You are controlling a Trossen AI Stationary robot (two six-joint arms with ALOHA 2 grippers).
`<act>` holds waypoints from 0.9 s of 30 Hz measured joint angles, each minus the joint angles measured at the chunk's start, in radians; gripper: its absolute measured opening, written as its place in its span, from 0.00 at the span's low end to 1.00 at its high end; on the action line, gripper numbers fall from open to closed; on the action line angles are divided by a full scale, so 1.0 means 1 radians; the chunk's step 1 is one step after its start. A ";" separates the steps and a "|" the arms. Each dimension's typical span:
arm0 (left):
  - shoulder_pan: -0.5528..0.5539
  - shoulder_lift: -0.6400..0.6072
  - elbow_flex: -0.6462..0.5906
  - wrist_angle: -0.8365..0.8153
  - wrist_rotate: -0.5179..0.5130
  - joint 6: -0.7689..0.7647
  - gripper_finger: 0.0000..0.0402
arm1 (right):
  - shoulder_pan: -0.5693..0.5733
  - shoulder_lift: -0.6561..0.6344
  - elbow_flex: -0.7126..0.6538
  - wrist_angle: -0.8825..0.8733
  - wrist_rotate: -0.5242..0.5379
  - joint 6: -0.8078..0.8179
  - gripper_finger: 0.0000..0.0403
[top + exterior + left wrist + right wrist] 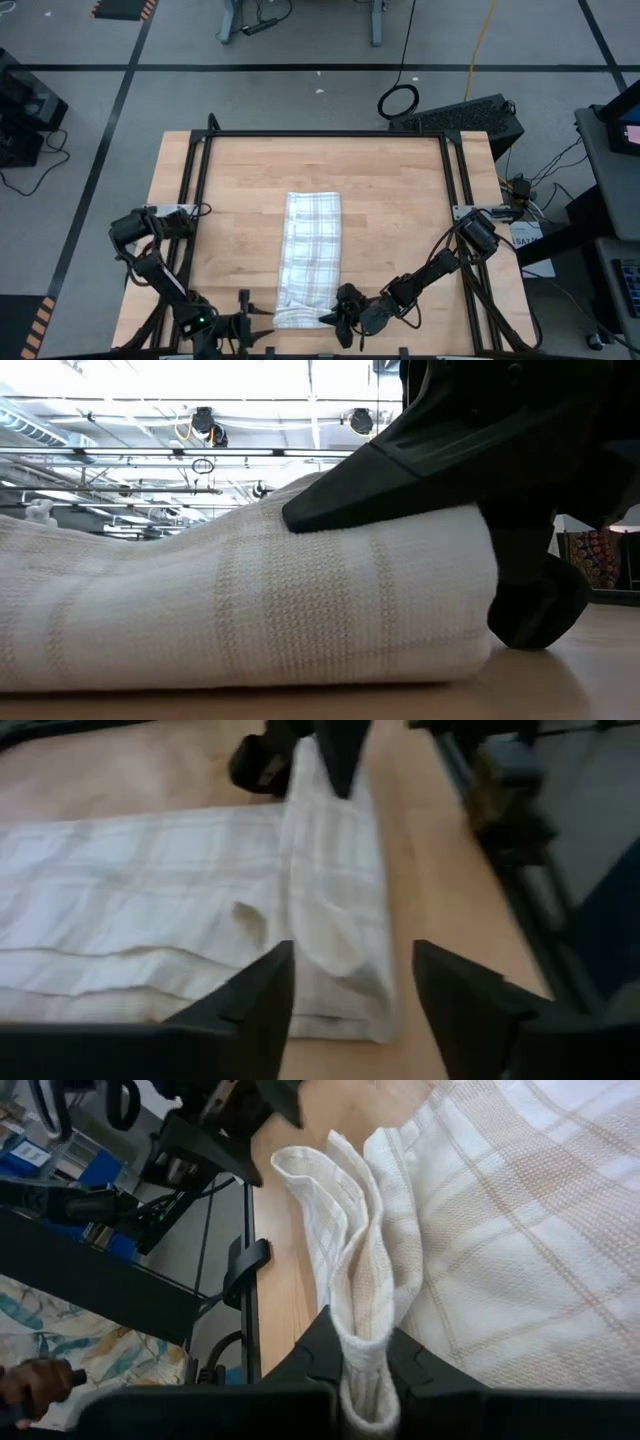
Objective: Roll towel
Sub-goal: Roll the white kitchen towel
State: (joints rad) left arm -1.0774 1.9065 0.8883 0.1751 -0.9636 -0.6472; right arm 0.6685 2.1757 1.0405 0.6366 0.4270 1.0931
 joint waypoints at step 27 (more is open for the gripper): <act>0.179 0.032 0.000 -0.061 0.154 -0.185 0.01 | 0.031 -0.027 -0.001 -0.077 0.014 -0.242 0.29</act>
State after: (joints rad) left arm -0.8983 1.9385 0.8886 0.1139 -0.8093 -0.8321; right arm 0.6995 2.1489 1.0397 0.5595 0.4409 0.8513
